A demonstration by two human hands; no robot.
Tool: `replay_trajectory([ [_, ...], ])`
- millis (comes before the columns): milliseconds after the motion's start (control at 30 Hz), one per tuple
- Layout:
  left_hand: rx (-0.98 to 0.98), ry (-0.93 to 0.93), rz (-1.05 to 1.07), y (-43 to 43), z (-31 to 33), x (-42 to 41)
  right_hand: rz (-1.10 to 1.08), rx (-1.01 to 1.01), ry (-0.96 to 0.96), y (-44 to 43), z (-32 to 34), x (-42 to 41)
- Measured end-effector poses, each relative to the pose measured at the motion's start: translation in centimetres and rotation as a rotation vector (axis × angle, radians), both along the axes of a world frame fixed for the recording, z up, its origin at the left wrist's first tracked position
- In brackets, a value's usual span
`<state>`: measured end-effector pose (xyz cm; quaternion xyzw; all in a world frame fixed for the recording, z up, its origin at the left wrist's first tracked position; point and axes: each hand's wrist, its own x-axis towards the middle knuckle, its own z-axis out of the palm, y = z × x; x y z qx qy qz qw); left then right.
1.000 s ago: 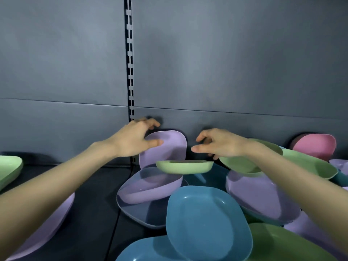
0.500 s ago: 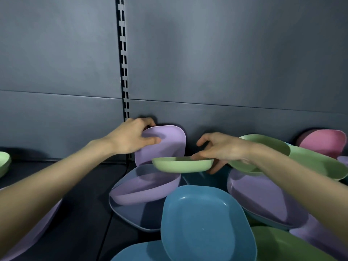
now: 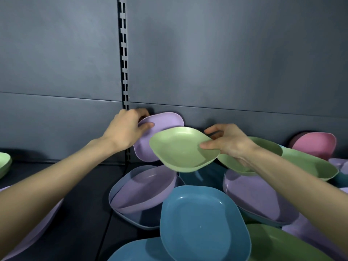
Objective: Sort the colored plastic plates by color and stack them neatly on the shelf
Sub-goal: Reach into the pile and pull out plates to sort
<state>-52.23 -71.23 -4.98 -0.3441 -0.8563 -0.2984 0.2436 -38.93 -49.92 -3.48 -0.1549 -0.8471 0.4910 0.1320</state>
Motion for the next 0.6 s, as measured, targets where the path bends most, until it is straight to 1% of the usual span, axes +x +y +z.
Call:
replay_trajectory([
  [133,0.104,0.012,0.015,-0.5,1.1,1.0,-0.054,0.109,0.122,0.0,0.2,0.1],
  [233,0.174,-0.014,0.008,-1.2,1.8,2.0,-0.069,0.173,0.181,-0.3,0.6,0.6],
  [600,0.309,-0.053,-0.017,-4.7,3.2,5.9,-0.115,0.278,0.46,-4.6,1.4,4.3],
])
